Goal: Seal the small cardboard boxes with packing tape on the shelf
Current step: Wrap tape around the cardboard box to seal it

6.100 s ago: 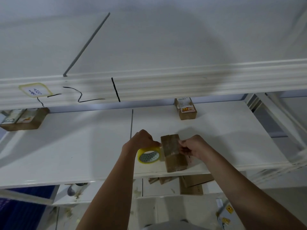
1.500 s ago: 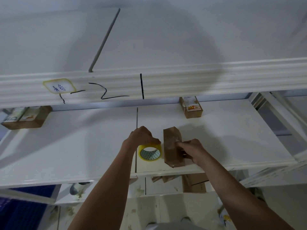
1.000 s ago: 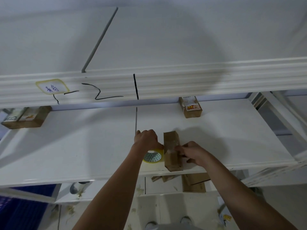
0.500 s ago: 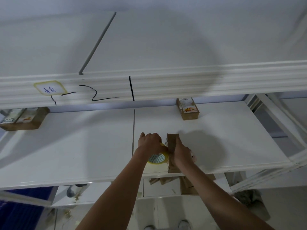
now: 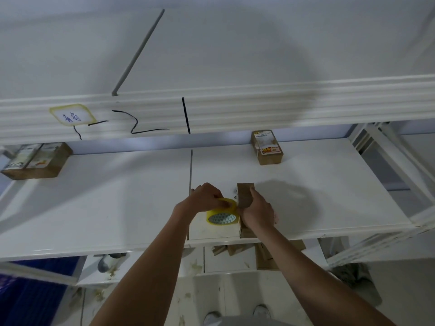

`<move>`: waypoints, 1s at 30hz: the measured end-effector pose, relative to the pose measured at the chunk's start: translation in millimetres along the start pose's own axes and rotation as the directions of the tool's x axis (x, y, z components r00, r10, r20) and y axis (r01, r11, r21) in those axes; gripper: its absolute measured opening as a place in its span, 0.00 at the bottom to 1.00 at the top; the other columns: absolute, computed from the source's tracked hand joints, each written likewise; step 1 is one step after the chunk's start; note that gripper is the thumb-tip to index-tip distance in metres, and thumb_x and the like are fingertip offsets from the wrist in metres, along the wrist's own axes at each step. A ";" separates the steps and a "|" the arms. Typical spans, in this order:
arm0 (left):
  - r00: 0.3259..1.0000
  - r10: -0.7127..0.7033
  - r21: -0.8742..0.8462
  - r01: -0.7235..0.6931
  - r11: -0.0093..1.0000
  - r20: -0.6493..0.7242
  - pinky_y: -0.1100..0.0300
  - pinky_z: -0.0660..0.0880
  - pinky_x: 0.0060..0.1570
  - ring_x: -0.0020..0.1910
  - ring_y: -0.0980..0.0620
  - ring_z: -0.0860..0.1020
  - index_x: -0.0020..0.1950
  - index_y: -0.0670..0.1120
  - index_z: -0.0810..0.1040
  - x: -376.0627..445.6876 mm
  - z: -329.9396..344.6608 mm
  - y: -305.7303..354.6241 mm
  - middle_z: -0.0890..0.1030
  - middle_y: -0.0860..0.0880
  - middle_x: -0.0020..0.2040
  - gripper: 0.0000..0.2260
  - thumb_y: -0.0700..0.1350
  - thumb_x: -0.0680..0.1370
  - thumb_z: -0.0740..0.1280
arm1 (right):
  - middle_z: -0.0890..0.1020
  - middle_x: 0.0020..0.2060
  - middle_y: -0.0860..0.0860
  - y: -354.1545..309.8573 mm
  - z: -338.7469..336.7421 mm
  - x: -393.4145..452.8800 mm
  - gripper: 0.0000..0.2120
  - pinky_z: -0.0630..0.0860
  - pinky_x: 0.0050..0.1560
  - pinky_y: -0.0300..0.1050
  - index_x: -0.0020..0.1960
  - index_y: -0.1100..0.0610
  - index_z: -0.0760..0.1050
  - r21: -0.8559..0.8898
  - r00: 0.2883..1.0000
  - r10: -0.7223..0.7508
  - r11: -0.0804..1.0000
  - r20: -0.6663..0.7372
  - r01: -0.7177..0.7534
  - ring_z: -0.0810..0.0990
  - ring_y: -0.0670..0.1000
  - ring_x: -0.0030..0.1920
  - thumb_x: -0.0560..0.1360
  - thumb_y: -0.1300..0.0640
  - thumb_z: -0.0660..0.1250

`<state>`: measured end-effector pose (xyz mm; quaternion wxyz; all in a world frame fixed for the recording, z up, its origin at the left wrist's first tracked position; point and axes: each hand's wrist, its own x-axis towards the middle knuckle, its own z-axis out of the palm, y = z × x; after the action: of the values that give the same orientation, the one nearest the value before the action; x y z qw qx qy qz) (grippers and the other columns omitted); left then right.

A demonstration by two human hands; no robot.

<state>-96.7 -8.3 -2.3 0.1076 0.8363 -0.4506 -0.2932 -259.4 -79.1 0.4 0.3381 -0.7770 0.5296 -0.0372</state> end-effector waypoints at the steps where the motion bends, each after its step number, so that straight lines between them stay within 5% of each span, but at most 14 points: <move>1: 0.999 0.004 0.019 -0.003 1.000 -0.036 0.61 0.72 0.46 0.46 0.53 0.78 0.52 0.49 0.85 0.3 0.5 1.9 0.79 0.54 0.44 0.18 0.62 0.75 0.70 | 0.74 0.71 0.49 0.1 1.3 -0.1 0.33 0.71 0.67 0.53 0.80 0.46 0.56 0.026 1.000 0.009 1.000 -0.013 -0.009 0.73 0.55 0.70 0.80 0.53 0.67; 12: 0.989 -0.040 0.188 0.067 0.980 -0.142 0.50 0.65 0.66 0.54 0.48 0.78 0.50 0.51 0.85 5.2 0.6 9.0 0.81 0.51 0.50 0.21 0.66 0.71 0.69 | 0.76 0.69 0.48 0.5 5.2 -1.6 0.38 0.71 0.65 0.50 0.79 0.47 0.59 0.138 0.999 -0.001 0.990 -0.046 0.007 0.75 0.55 0.68 0.75 0.48 0.73; 18: 0.984 -0.135 0.164 0.153 0.974 -0.116 0.50 0.69 0.62 0.51 0.48 0.80 0.47 0.48 0.83 2.3 15.6 -4.1 0.79 0.51 0.43 0.26 0.71 0.69 0.69 | 0.73 0.72 0.48 4.4 1.0 -2.3 0.41 0.70 0.67 0.49 0.80 0.47 0.58 0.191 1.000 -0.007 0.982 0.000 0.007 0.72 0.54 0.70 0.73 0.52 0.75; 24: 0.980 -0.166 0.171 0.184 0.968 -0.113 0.47 0.63 0.70 0.56 0.47 0.79 0.52 0.48 0.82 11.0 22.2 3.3 0.83 0.50 0.50 0.29 0.71 0.67 0.70 | 0.75 0.70 0.50 4.7 0.0 1.1 0.41 0.70 0.66 0.51 0.79 0.49 0.57 0.160 0.999 -0.026 0.987 0.023 0.022 0.74 0.56 0.69 0.73 0.50 0.76; 30: 0.978 -0.149 0.209 0.178 0.962 -0.149 0.47 0.61 0.70 0.52 0.49 0.81 0.48 0.48 0.81 13.4 33.3 24.1 0.78 0.53 0.40 0.22 0.67 0.70 0.70 | 0.78 0.66 0.51 4.9 2.0 4.0 0.37 0.74 0.61 0.51 0.78 0.48 0.58 0.110 0.999 0.010 0.994 0.035 -0.014 0.78 0.57 0.65 0.76 0.49 0.72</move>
<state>-127.2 -30.2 -23.7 0.0190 0.8951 -0.4015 -0.1932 -260.8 -82.6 -5.2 0.3898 -0.7544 0.5256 -0.0512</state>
